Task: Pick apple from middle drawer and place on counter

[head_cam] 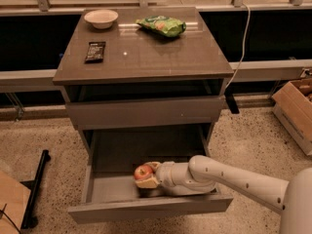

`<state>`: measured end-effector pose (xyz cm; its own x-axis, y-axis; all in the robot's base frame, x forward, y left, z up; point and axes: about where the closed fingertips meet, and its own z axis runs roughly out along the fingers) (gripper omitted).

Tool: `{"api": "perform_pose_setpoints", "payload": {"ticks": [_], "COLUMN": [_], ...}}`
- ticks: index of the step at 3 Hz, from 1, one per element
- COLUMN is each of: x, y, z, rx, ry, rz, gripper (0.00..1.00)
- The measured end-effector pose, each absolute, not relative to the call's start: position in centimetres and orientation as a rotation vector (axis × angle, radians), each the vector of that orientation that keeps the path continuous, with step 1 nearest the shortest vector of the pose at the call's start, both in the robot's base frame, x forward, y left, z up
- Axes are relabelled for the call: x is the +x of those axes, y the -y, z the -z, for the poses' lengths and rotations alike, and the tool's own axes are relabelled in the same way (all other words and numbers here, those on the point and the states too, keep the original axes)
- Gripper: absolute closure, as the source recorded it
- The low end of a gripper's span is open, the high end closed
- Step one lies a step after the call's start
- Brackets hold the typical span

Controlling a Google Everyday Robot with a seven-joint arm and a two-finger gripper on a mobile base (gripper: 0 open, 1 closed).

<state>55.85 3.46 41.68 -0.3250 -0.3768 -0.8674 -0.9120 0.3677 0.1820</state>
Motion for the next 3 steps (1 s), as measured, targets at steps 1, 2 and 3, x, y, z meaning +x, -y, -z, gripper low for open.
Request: {"api": "perform_pose_setpoints", "payload": {"ticks": [1, 2, 3], "x": [55.0, 53.5, 50.5], "y": [-3.7, -2.8, -2.5], "z": [-47.8, -58.1, -68.2], "rx": [-1.175, -1.25, -1.337], "ry": [-1.799, -1.7, -1.636], "rz": [-0.952, -1.018, -1.051], "gripper": [1.0, 1.0, 1.0]}}
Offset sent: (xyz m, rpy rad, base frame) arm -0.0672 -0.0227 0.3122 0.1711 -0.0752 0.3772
